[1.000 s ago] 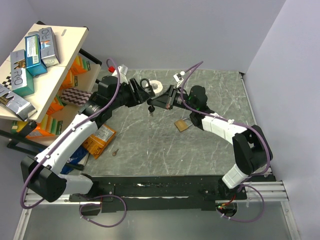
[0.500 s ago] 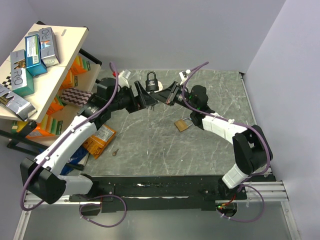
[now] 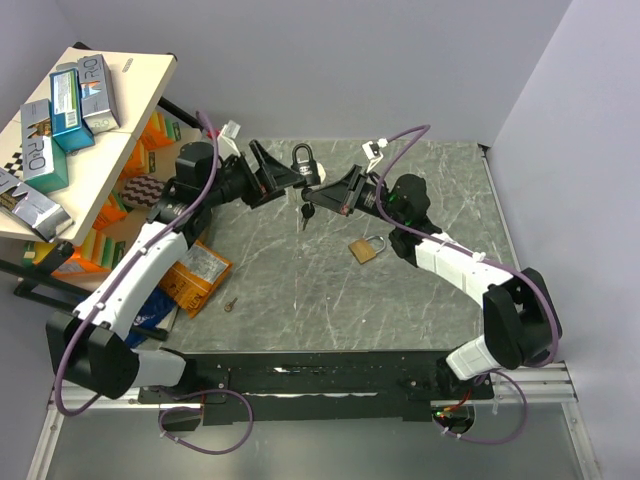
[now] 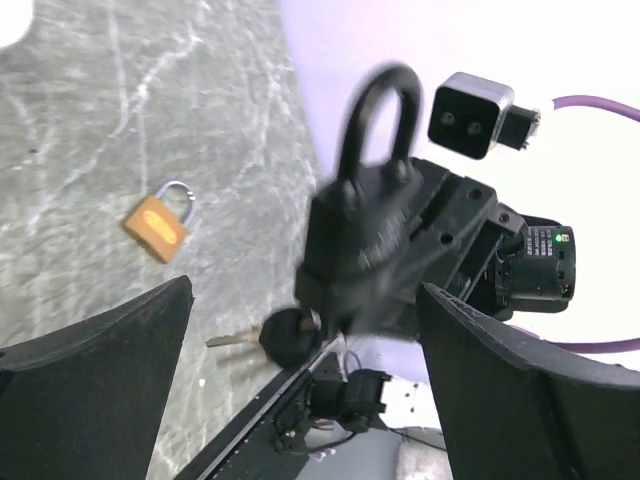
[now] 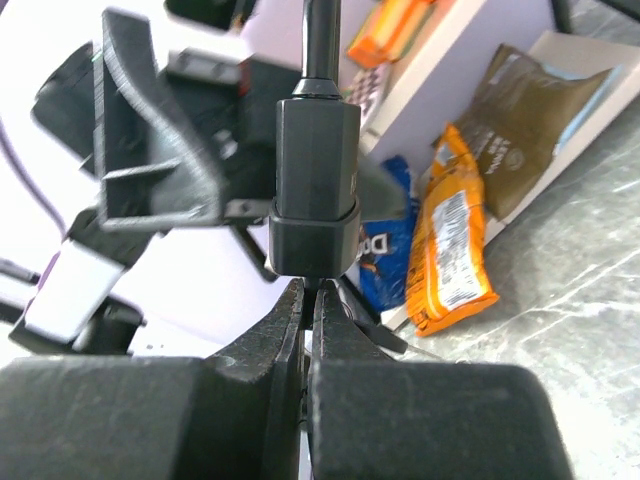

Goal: Unlock with the key

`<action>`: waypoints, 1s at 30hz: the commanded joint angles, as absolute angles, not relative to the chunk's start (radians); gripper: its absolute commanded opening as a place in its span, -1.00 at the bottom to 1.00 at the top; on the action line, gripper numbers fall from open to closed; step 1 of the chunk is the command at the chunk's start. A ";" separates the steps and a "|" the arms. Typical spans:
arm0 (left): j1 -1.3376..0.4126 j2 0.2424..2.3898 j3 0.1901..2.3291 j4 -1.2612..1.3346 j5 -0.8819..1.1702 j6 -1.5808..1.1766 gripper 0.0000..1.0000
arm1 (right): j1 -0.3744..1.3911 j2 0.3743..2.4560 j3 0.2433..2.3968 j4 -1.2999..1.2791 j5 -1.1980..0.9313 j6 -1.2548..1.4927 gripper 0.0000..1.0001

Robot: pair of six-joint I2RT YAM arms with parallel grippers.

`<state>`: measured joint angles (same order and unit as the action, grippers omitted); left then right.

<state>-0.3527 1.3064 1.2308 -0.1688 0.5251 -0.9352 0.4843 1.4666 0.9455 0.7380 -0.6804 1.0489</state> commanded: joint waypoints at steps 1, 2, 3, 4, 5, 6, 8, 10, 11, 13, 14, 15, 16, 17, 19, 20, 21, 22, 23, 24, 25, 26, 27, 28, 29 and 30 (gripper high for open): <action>-0.351 1.339 1.273 -0.022 0.626 -0.991 0.97 | 0.495 1.384 0.966 0.854 -0.738 1.032 -1.00; -0.353 1.344 1.272 0.021 0.655 -1.009 0.98 | 0.497 1.384 0.963 0.856 -0.744 1.034 -1.00; -0.354 1.347 1.270 0.037 0.667 -1.017 0.98 | 0.495 1.382 0.963 0.856 -0.745 1.035 -1.00; -0.354 1.348 1.267 0.049 0.673 -1.022 0.96 | 0.497 1.382 0.962 0.853 -0.749 1.037 -1.00; -0.356 1.348 1.264 0.058 0.679 -1.022 0.94 | 0.499 1.382 0.965 0.850 -0.752 1.035 -1.00; -0.359 1.348 1.266 0.061 0.686 -1.020 0.92 | 0.499 1.384 0.966 0.851 -0.753 1.035 -1.00; -0.362 1.350 1.259 0.061 0.692 -1.019 0.80 | 0.497 1.390 0.972 0.851 -0.755 1.040 -1.00; -0.368 1.353 1.250 0.071 0.701 -1.020 0.62 | 0.497 1.404 0.985 0.847 -0.767 1.040 -1.00; -0.370 1.353 1.247 0.078 0.706 -1.026 0.53 | 0.497 1.408 0.994 0.847 -0.770 1.043 -1.00; -0.380 1.358 1.247 0.081 0.718 -1.026 0.30 | 0.497 1.417 0.999 0.853 -0.769 1.051 -1.00; -0.383 1.361 1.250 0.077 0.719 -1.019 0.23 | 0.497 1.419 0.999 0.851 -0.769 1.052 -1.00; -0.391 1.359 1.255 0.069 0.721 -1.012 0.17 | 0.497 1.420 1.000 0.847 -0.769 1.051 -1.00; -0.396 1.361 1.255 0.055 0.721 -1.009 0.07 | 0.497 1.422 1.002 0.844 -0.765 1.049 -1.00; -0.396 1.361 1.255 0.049 0.721 -1.000 -0.02 | 0.497 1.422 1.000 0.844 -0.762 1.051 -1.00; -0.400 1.356 1.247 0.040 0.716 -0.996 -0.31 | 0.499 1.425 1.008 0.825 -0.759 1.046 -1.00; -0.400 1.355 1.243 0.040 0.715 -0.997 -0.41 | 0.497 1.425 1.008 0.816 -0.759 1.043 -1.00; -0.400 1.353 1.233 0.038 0.715 -0.999 -0.48 | 0.497 1.427 1.011 0.805 -0.759 1.036 -1.00; -0.400 1.353 1.230 0.041 0.713 -1.003 -0.65 | 0.497 1.427 1.014 0.796 -0.759 1.034 -1.00; -0.402 1.353 1.226 0.038 0.709 -1.002 -0.74 | 0.495 1.424 1.015 0.782 -0.756 1.026 -1.00; -0.402 1.351 1.227 0.032 0.703 -1.003 -0.83 | 0.497 1.417 1.015 0.764 -0.753 1.010 -1.00; -0.400 1.353 1.229 0.026 0.698 -1.002 -0.98 | 0.497 1.413 1.014 0.721 -0.749 0.997 -1.00; -0.400 1.353 1.235 0.003 0.675 -0.997 -0.98 | 0.497 1.407 1.009 0.700 -0.733 0.985 -1.00; -0.400 1.351 1.239 -0.023 0.660 -0.993 -0.98 | 0.495 1.387 1.006 0.663 -0.721 0.950 -0.97; -0.400 1.350 1.241 -0.040 0.643 -0.983 -0.98 | 0.495 1.376 1.005 0.599 -0.710 0.928 -0.82; -0.400 1.348 1.244 -0.076 0.606 -0.982 -0.98 | 0.497 1.365 1.005 0.559 -0.684 0.905 -0.71; -0.402 1.345 1.249 -0.096 0.588 -0.980 -0.98 | 0.502 1.341 1.005 0.523 -0.669 0.858 -0.58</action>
<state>-0.3779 1.3617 1.2297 -0.0280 0.6476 -0.9848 0.4889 1.4345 0.9501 0.6273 -0.7517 1.0183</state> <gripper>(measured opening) 0.321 0.130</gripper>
